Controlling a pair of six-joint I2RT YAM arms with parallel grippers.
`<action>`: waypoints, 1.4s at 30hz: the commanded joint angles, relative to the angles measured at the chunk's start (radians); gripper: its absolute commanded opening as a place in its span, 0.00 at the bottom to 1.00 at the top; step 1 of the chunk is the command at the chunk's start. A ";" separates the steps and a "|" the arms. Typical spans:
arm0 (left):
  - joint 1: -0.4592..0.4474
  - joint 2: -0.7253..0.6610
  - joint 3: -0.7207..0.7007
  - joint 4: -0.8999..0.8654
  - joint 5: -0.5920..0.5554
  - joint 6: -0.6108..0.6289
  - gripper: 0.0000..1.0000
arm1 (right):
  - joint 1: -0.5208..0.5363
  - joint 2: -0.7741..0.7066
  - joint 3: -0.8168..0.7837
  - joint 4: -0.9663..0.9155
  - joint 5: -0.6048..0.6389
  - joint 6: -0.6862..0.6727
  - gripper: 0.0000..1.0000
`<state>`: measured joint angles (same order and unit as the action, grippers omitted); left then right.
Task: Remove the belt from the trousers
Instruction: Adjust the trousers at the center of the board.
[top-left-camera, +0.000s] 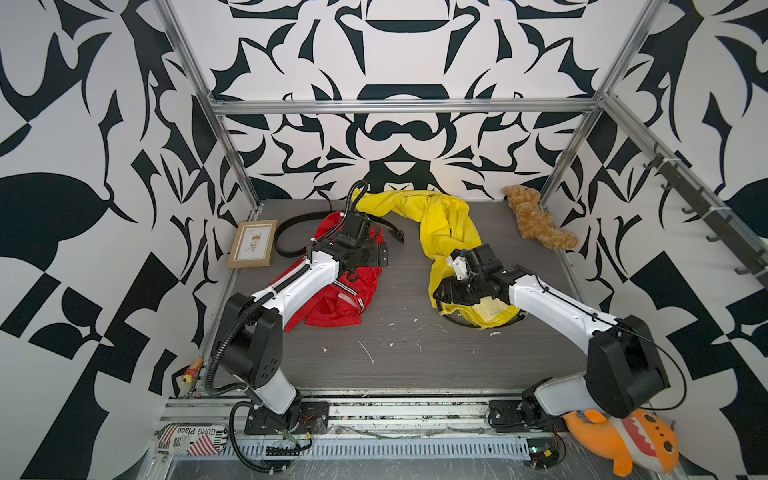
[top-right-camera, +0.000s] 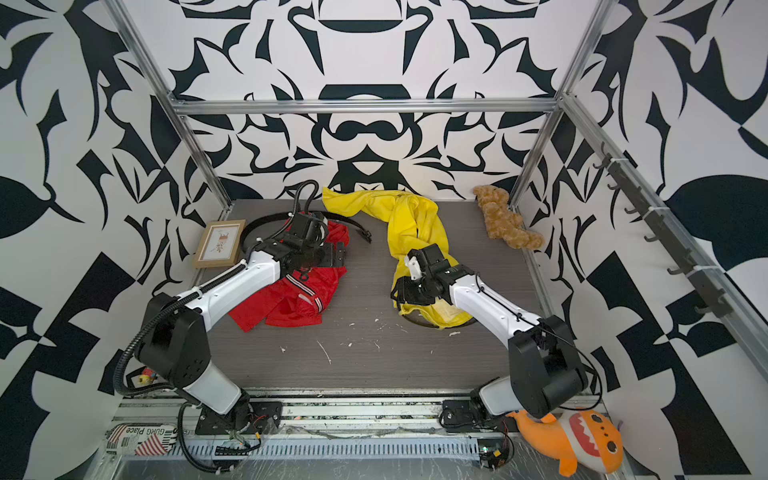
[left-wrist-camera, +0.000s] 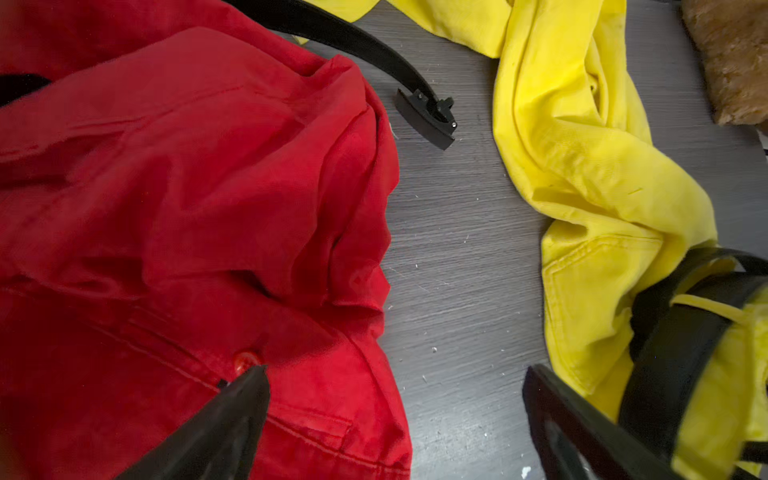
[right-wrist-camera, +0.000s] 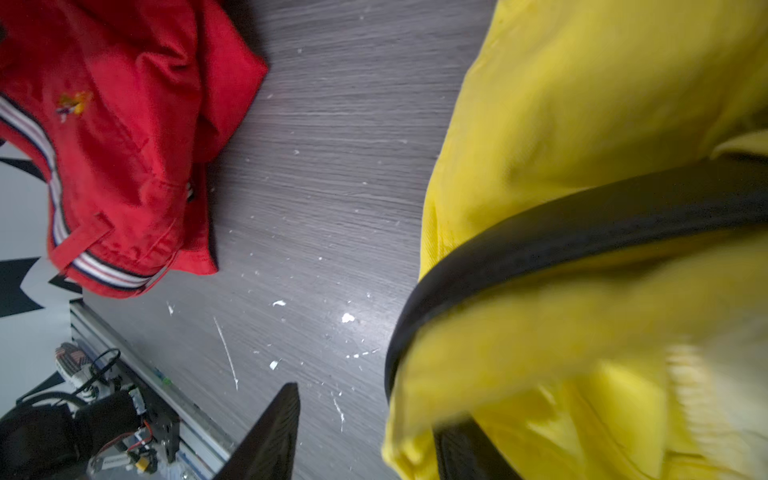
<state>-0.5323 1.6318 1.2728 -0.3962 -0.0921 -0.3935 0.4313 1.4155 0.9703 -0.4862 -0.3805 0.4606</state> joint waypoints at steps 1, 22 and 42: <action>-0.058 -0.019 0.046 -0.036 -0.008 0.001 0.99 | -0.011 -0.098 0.109 -0.171 0.069 -0.075 0.63; -0.405 0.372 0.284 -0.188 0.073 -0.024 0.99 | -0.380 -0.155 -0.017 -0.166 0.497 -0.325 0.78; -0.311 0.354 0.316 -0.191 -0.024 0.087 0.00 | -0.455 -0.055 -0.177 -0.015 0.132 -0.154 0.66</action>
<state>-0.8505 2.0209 1.5383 -0.5343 -0.0643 -0.3618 -0.0349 1.4242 0.8314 -0.5201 -0.1291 0.2169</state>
